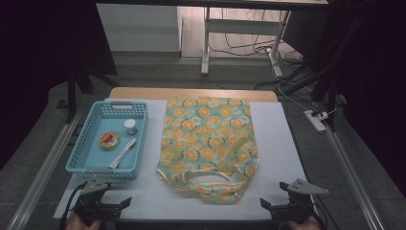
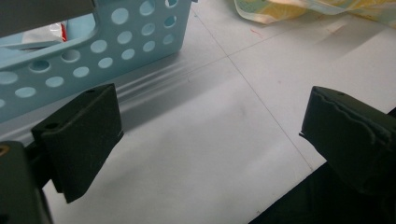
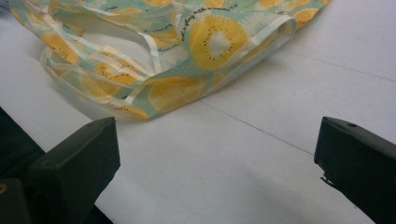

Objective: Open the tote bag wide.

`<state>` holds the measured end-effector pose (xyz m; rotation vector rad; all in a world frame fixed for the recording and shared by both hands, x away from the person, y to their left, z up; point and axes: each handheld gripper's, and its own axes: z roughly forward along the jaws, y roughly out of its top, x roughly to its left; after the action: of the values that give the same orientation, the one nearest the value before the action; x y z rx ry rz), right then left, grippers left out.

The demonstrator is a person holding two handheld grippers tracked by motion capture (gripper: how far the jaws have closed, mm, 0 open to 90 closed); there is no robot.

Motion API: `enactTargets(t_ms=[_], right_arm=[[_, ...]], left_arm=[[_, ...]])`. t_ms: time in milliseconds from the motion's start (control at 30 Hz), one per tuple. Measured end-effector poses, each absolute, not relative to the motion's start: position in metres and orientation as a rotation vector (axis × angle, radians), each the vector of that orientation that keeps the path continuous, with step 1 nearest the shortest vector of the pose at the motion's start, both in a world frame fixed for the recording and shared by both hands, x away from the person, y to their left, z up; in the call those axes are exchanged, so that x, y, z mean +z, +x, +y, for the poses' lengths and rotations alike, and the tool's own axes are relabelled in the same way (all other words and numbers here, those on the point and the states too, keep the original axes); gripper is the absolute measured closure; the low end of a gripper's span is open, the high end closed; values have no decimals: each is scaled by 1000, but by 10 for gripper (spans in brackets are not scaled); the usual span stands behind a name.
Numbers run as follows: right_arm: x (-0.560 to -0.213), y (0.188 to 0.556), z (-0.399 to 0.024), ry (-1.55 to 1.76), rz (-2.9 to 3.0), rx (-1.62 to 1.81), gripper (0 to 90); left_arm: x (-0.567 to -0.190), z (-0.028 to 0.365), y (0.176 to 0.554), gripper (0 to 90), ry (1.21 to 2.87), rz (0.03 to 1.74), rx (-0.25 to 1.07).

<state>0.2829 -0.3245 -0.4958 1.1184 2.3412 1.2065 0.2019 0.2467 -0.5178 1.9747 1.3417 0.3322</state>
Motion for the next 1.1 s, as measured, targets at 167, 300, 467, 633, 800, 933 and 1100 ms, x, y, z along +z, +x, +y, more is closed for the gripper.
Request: enactTargets(t_ms=[167, 300, 467, 633, 800, 933, 1100], right_arm=[[-496, 284, -323, 1122, 2349, 1208, 3], [-493, 284, -320, 1099, 2359, 1205, 3], [-491, 284, -316, 1066, 2372, 1204, 2], [-490, 284, -312, 1016, 2383, 1189, 0], [-487, 285, -303, 936, 2397, 1195, 0], [-484, 287, -294, 902, 2418, 1196, 0], [-480, 290, -283, 884, 2451, 1212, 0]], left_arm=[[-518, 245, 204, 45, 1982, 1326, 360], [-518, 245, 205, 42, 1985, 1325, 376], [-519, 245, 205, 40, 1983, 1330, 370], [-519, 247, 205, 40, 1969, 1331, 364], [-519, 246, 205, 40, 1979, 1325, 367], [-519, 245, 205, 42, 1985, 1320, 367], [-519, 246, 206, 43, 1989, 1304, 353]])
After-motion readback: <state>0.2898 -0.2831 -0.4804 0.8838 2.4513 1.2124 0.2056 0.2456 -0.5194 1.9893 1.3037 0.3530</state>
